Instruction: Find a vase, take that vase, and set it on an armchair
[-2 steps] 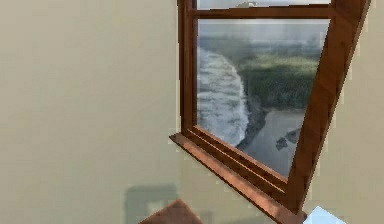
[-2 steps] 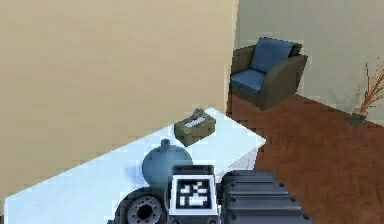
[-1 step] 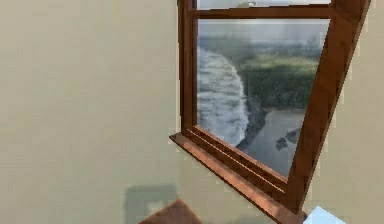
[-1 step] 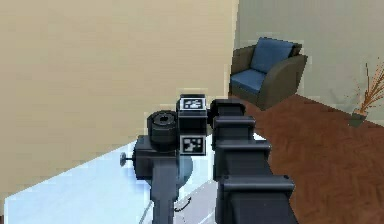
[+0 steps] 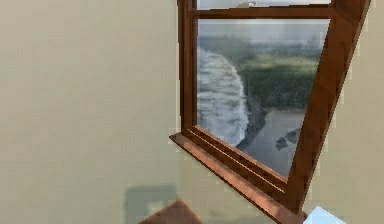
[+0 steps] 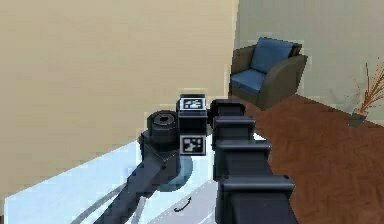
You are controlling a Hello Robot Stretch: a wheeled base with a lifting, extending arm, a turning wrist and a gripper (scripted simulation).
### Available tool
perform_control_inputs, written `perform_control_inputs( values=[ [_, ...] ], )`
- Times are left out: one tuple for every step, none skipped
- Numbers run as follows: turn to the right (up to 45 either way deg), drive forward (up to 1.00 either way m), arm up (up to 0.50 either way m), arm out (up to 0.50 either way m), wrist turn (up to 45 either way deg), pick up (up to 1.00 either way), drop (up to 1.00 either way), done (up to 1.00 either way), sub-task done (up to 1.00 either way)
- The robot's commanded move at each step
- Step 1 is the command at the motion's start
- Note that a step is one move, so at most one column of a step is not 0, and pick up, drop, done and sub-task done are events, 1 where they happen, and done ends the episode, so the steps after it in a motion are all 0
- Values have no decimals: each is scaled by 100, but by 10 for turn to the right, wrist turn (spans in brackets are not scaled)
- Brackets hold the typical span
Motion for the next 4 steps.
perform_control_inputs(
  values=[
    [0, 0, 0, 0, 450, 0, 0, 0, 0],
    [0, 0, 0, 0, 450, 0, 0, 0, 0],
    [0, 0, 0, 0, 360, 0, 0, 0, 0],
    [0, 0, -22, 0, 0, 0, 0, 0, 0]
  ],
)
